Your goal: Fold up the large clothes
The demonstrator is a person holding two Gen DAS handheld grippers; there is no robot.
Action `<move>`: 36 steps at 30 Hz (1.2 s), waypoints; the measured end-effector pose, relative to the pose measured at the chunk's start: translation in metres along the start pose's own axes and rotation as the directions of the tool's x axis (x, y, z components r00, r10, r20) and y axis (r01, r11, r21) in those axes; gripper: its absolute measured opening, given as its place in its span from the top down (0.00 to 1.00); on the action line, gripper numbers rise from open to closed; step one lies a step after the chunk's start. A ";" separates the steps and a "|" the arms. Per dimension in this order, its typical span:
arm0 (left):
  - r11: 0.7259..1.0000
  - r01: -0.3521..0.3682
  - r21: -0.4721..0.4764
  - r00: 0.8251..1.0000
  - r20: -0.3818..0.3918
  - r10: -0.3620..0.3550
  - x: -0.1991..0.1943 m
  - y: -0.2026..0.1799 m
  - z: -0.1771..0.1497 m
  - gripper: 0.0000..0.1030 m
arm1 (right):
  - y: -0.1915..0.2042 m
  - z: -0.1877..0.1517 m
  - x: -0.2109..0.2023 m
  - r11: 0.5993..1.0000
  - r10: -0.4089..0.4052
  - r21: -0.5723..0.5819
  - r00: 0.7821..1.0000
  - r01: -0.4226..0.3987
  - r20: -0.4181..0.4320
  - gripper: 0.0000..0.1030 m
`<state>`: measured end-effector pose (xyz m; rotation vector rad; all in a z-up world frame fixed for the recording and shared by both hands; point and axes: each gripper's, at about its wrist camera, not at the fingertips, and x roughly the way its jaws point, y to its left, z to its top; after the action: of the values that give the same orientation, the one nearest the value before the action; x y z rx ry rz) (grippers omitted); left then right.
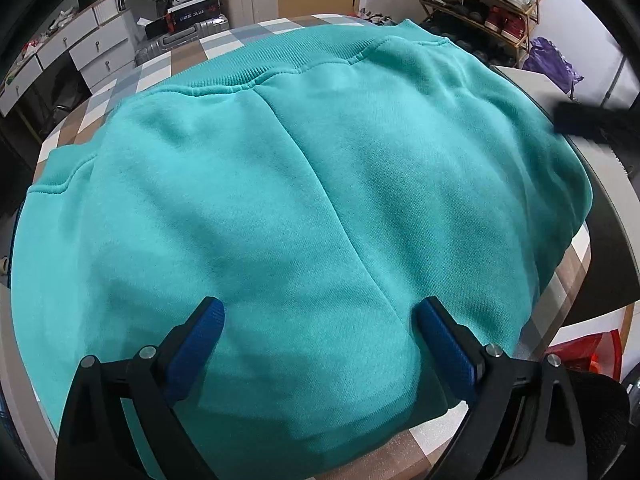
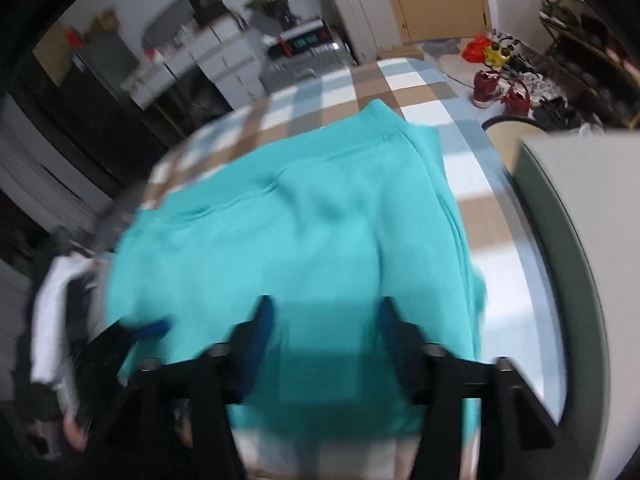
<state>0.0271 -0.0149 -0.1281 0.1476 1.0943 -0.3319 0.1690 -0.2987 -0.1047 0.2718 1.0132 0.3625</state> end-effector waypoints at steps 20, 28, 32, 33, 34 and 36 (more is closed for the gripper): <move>0.999 0.043 -0.006 0.999 0.018 -0.042 0.000 0.005 0.001 0.07 | -0.053 -0.061 0.037 0.866 0.123 0.479 0.989 -0.147 0.080 0.12; 0.997 0.076 0.012 0.997 0.028 -0.077 -0.001 0.009 0.001 0.07 | -0.044 -0.060 0.041 0.872 0.028 0.469 0.972 -0.138 0.235 0.51; 0.998 0.070 0.005 0.997 0.030 -0.070 0.000 0.008 0.002 0.07 | -0.049 -0.055 0.019 0.888 0.099 0.395 0.937 -0.235 0.336 0.75; 0.998 0.069 0.005 0.997 0.029 -0.069 0.000 0.007 0.002 0.07 | -0.041 -0.054 0.014 0.908 0.110 0.346 0.931 -0.237 0.349 0.75; 0.998 0.061 0.006 0.998 0.029 -0.061 0.001 0.006 0.002 0.07 | -0.032 -0.052 0.012 0.920 0.128 0.303 0.922 -0.247 0.364 0.76; 0.999 0.049 0.003 0.998 0.030 -0.049 0.001 0.004 0.002 0.07 | -0.005 -0.050 -0.002 0.949 0.192 0.153 0.892 -0.275 0.409 0.76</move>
<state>0.0304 -0.0113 -0.1282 0.1178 1.0687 -0.3787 0.1260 -0.3016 -0.1299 0.6354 0.6215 0.4026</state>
